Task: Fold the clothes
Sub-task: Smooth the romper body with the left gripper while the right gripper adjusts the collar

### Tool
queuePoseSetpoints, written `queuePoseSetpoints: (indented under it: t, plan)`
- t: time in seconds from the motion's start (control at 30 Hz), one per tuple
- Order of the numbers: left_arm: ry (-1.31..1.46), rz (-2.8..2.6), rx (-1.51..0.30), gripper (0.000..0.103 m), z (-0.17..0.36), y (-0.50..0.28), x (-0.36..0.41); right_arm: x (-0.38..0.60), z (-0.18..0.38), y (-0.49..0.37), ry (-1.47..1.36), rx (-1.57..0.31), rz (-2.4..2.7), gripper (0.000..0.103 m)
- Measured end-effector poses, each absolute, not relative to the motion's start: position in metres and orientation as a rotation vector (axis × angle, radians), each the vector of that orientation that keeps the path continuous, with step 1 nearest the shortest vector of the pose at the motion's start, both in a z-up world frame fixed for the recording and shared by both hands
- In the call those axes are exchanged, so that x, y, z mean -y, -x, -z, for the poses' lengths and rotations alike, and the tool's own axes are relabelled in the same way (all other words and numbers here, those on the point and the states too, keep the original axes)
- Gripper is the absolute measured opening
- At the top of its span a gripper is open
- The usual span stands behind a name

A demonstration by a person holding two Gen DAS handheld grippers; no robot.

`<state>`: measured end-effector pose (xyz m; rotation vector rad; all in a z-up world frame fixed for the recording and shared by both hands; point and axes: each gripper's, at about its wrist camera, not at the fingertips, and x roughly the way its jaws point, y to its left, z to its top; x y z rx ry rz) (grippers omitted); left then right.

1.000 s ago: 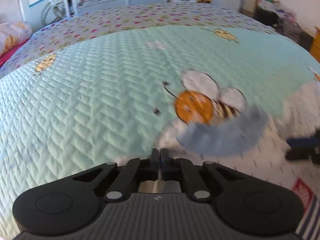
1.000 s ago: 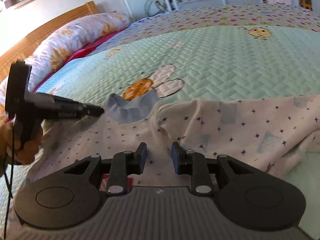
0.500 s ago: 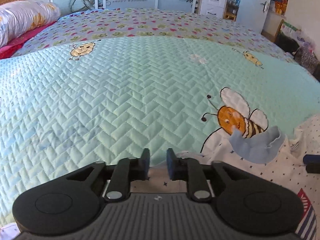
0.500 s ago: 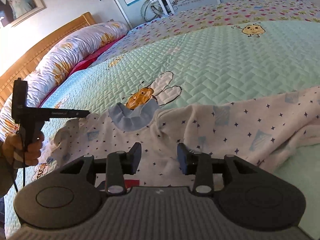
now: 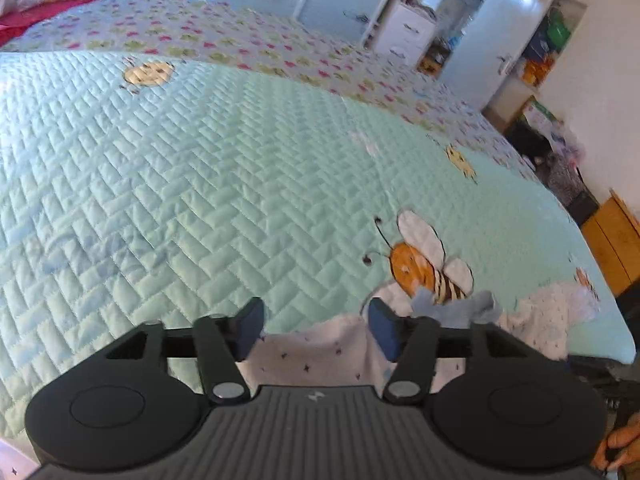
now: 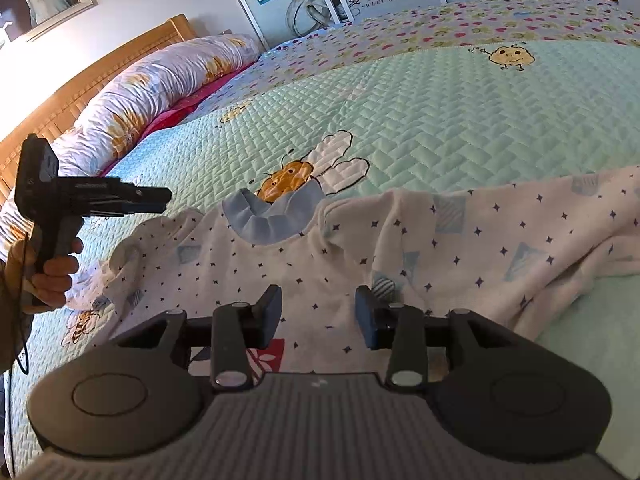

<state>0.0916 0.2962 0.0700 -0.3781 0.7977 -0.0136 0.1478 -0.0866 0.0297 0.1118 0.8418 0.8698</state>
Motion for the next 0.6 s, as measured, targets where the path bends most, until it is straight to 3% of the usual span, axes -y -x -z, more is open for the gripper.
queuePoseSetpoints:
  t: [0.13,0.2,0.23,0.4,0.5,0.6]
  plan:
    - [0.343,0.016,-0.852,0.061,-0.058,-0.096,-0.289,0.088,-0.03,-0.148,-0.123,-0.841,-0.865,0.042]
    - [0.235,-0.033,-0.864,0.02,-0.057,-0.093,-0.276,0.089,-0.031,-0.148,-0.124,-0.838,-0.862,0.043]
    - [0.176,-0.06,-0.862,0.006,-0.058,-0.091,-0.268,0.089,-0.032,-0.148,-0.122,-0.837,-0.86,0.043]
    - [0.096,-0.233,-0.825,0.005,-0.062,-0.074,-0.263,0.094,-0.044,-0.153,-0.085,-0.772,-0.806,0.043]
    - [0.152,-0.278,-0.826,0.006,-0.059,-0.068,-0.276,0.095,-0.051,-0.167,-0.045,-0.727,-0.79,0.056]
    - [0.101,-0.275,-0.829,0.006,-0.058,-0.069,-0.266,0.081,-0.053,-0.182,0.095,-0.692,-0.8,0.057]
